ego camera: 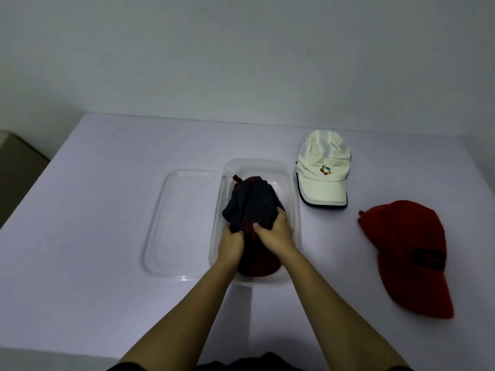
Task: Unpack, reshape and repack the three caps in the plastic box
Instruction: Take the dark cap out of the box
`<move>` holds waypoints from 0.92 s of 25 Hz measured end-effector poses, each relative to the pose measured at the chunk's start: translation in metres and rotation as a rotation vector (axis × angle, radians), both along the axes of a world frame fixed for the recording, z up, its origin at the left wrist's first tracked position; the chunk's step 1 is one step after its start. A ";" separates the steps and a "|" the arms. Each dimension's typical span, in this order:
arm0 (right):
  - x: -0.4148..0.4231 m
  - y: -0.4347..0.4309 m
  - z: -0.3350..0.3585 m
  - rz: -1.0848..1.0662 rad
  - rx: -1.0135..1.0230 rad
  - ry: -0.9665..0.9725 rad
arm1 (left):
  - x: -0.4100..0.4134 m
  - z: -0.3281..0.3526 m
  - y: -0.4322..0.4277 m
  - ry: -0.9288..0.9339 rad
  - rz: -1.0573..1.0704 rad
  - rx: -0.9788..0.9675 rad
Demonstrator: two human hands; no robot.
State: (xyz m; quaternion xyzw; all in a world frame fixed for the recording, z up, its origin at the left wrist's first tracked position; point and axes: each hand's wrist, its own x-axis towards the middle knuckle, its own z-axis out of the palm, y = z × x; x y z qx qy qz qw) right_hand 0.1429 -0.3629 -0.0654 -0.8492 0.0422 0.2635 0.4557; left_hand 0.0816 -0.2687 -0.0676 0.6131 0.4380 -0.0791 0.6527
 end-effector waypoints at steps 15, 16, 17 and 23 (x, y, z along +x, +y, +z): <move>0.003 -0.134 0.097 -0.274 0.579 -0.426 | 0.005 0.095 -0.117 -0.546 0.002 0.409; 0.000 -0.157 0.093 -0.249 0.575 -0.409 | 0.007 0.089 -0.131 -0.510 -0.016 0.391; -0.004 -0.178 0.086 -0.216 0.564 -0.381 | 0.008 0.083 -0.143 -0.468 -0.043 0.373; -0.017 -0.242 0.027 -0.071 0.306 -0.145 | -0.009 0.034 -0.195 -0.259 -0.220 0.456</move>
